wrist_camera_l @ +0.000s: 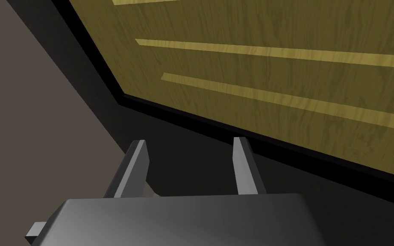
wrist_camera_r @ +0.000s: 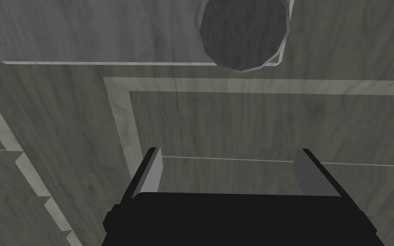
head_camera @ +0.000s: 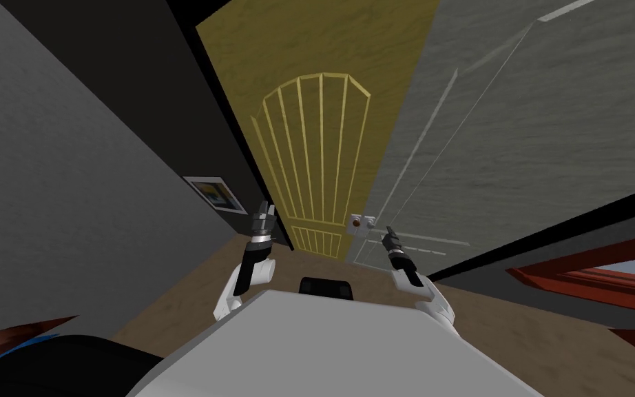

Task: Pull the door open

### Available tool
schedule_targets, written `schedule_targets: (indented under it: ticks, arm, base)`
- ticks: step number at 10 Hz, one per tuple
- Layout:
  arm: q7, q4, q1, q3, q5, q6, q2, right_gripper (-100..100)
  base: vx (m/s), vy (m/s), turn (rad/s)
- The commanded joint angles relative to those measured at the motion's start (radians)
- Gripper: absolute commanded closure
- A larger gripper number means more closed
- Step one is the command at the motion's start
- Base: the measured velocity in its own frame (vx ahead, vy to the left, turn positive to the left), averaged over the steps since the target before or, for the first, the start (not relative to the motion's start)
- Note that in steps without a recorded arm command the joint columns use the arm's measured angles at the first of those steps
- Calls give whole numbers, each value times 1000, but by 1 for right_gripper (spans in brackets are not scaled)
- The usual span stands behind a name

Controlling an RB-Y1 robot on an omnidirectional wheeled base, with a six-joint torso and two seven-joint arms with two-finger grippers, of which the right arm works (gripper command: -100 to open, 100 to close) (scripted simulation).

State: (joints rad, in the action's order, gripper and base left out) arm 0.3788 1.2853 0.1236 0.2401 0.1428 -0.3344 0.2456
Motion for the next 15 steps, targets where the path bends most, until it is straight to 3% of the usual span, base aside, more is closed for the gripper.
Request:
schedule_targets:
  ticks: [1,2,3,8,9,12,15]
  arm:
    - [-2,-6,-23,-20,3,-15,-13,-100]
    - [-1,-1,-9,-13,2,-9,-8,-100]
    - [-1,-1,-9,-13,2,-9,-8,100]
    - [-1,-1,-9,-13,2,-9,-8,100]
    - [2,-5,12,8,-2,-5,6,-100]
    - [8,1,27,11,-2,-3,13,-100]
    - [21,25,31,-19,4,-6,7,-100]
  base:
    - [220,119,165]
    - [102,54,28]
    - [-14,-6,-26]
    - [-21,-12,-1]
    - [-126,-75,-154]
    - [-201,-24,-64]
    - [-182,76,41]
